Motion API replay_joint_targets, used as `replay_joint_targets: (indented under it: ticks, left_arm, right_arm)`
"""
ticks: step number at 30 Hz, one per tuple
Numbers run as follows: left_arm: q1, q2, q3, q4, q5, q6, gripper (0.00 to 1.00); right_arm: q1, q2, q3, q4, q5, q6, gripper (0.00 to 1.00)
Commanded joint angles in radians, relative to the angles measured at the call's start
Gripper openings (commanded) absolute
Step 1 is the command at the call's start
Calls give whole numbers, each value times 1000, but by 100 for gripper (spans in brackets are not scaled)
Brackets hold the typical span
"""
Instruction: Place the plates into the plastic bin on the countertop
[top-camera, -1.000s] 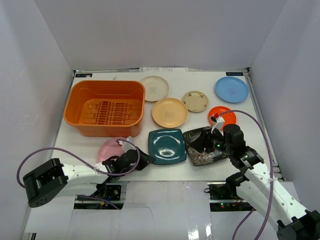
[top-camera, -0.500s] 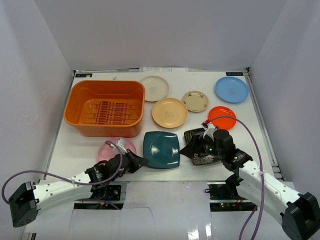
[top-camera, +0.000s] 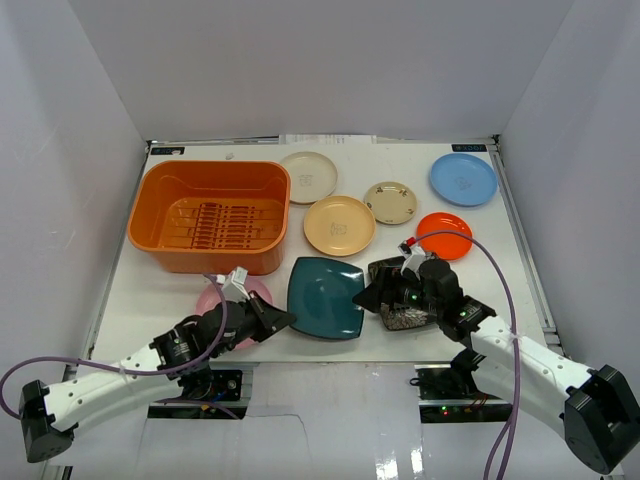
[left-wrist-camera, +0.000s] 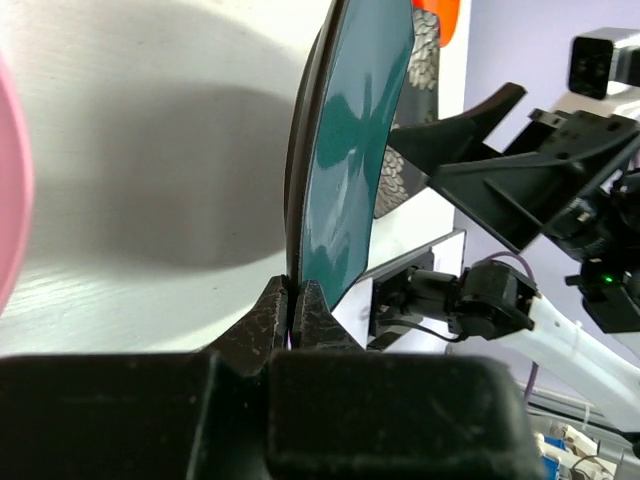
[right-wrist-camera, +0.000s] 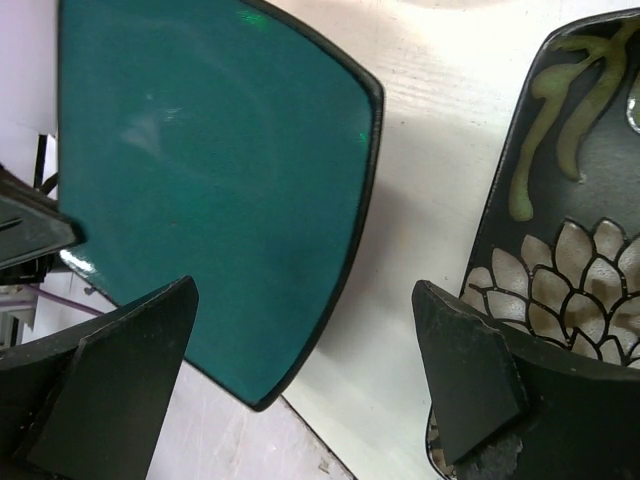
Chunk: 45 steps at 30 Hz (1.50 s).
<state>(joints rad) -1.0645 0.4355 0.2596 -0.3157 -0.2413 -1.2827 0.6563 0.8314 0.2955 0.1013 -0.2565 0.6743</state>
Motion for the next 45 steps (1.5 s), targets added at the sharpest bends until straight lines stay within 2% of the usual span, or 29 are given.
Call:
replay_joint_targets:
  ticks: [1, 5, 13, 14, 16, 17, 18, 19, 20, 21, 23, 24, 25, 26, 27, 28, 31, 34, 39, 42, 45]
  left_arm:
    - [-5, -32, 96, 121, 17, 12, 0]
    - [-6, -26, 115, 167, 34, 29, 0]
    - [-5, 48, 196, 244, 51, 91, 0]
    - [-5, 54, 211, 244, 48, 101, 0]
    - [-5, 63, 242, 254, 46, 121, 0]
    - [-5, 65, 247, 259, 48, 126, 0]
    - [-5, 68, 254, 262, 46, 138, 0]
    - [-5, 68, 260, 257, 45, 147, 0]
    - [-6, 69, 268, 248, 33, 155, 0]
    - [-5, 72, 279, 213, 22, 186, 4]
    - [-5, 94, 352, 149, -10, 247, 23]
    - [-5, 109, 395, 79, -44, 291, 48]
    - [-6, 126, 500, 38, -59, 418, 61]
    - [-5, 167, 564, -9, -111, 483, 71]
    - [-5, 184, 626, -102, -143, 600, 94]
    - [-5, 199, 749, -146, -182, 653, 98]
    - [-5, 213, 915, -250, -360, 782, 98]
    - [-5, 171, 977, -240, -467, 836, 98]
    - [-5, 146, 989, -197, -469, 904, 98]
    - [-5, 132, 1001, -186, -397, 916, 98]
    - [-5, 121, 982, -177, -363, 913, 98]
  right_arm:
    - [5, 2, 31, 20, 40, -9, 94]
    - [5, -6, 5, 70, 8, 25, 92]
    - [5, 31, -88, 385, -98, 180, 73]
    - [5, 32, -93, 397, -99, 188, 63]
    - [5, 29, -93, 422, -101, 208, 55]
    - [5, 17, -96, 455, -96, 220, 45]
    - [5, -12, -104, 477, -73, 246, 21]
    - [6, -12, -105, 477, -73, 257, 12]
    - [5, -50, -96, 476, -43, 261, 8]
    - [5, -69, -84, 463, -32, 261, 8]
    - [3, -106, -30, 366, 2, 223, 8]
    - [3, -107, 58, 318, 9, 200, 8]
    - [5, -91, 111, 273, 25, 150, 8]
    - [3, -74, 167, 196, 28, 127, 8]
    - [5, -52, 280, 167, 31, 110, 8]
    - [5, -4, 334, 147, 31, 93, 8]
    - [11, 122, 523, 137, 28, 94, 8]
    - [43, 278, 697, 159, 33, 108, 8]
    - [150, 606, 1046, 66, 151, 38, 8]
    - [186, 791, 1303, 39, 207, 25, 8]
    - [224, 964, 1448, 17, 290, 18, 8]
